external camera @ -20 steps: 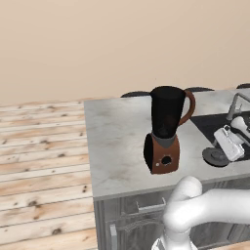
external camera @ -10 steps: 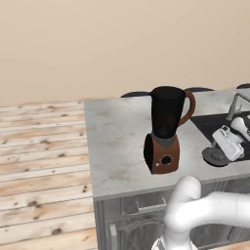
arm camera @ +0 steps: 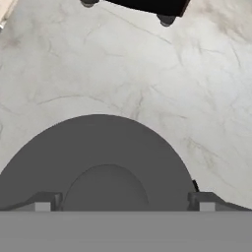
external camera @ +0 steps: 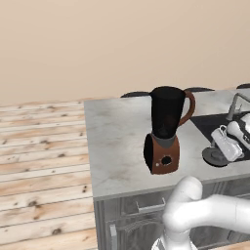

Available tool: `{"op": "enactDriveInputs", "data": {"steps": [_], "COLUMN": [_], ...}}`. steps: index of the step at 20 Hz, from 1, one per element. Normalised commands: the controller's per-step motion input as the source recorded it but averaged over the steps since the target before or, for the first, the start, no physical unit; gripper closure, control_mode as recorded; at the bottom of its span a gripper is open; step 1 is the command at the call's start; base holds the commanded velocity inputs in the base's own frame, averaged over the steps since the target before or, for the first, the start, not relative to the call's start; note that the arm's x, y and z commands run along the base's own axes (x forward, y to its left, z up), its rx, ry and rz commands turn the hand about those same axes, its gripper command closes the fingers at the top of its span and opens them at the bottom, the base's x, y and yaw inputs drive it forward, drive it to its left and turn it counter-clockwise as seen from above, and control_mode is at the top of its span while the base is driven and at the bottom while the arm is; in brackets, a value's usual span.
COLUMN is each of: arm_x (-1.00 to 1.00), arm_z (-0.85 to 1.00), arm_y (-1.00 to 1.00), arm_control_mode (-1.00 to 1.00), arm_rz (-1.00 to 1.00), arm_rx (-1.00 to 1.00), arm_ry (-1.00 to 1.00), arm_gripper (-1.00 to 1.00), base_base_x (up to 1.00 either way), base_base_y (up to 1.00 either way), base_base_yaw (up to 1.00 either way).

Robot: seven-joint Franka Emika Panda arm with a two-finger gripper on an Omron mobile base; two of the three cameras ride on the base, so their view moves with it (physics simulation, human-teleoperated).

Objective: Open the blender lid, put the peach in the blender, close the lid, and start the blender.

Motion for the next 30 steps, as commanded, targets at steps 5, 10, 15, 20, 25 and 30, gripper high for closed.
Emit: {"op": "enactDriveInputs", "data": {"steps": [5,10,15,20,25,30], "arm_x": [0.00,0.00,0.00,0.00,-0.16,-0.22], "arm_z": [-1.00,-1.00,-0.97,-0.98,-1.00,-0.99], "arm_y": [0.00,0.00,0.00,0.00,0.06,0.21], "arm_control_mode": [-1.00,-1.00,-1.00,-1.00,-1.00,-1.00], "arm_rz": [0.00,0.00,0.00,0.01,0.05,0.06], "arm_rx": [-0.23,-0.20,-0.06,0.00,-0.02,-0.03], "arm_ry": [-0.08,-0.02,0.03,0.01,0.00,-0.01], "arm_gripper": [-1.00,-1.00,-1.00,-1.00,1.00,1.00], "base_base_x": [0.00,0.00,0.00,0.00,0.00,0.00], "base_base_y": [0.00,0.00,0.00,0.00,0.00,0.00], "base_base_yaw": [0.00,0.00,0.00,0.00,0.00,0.00]}}
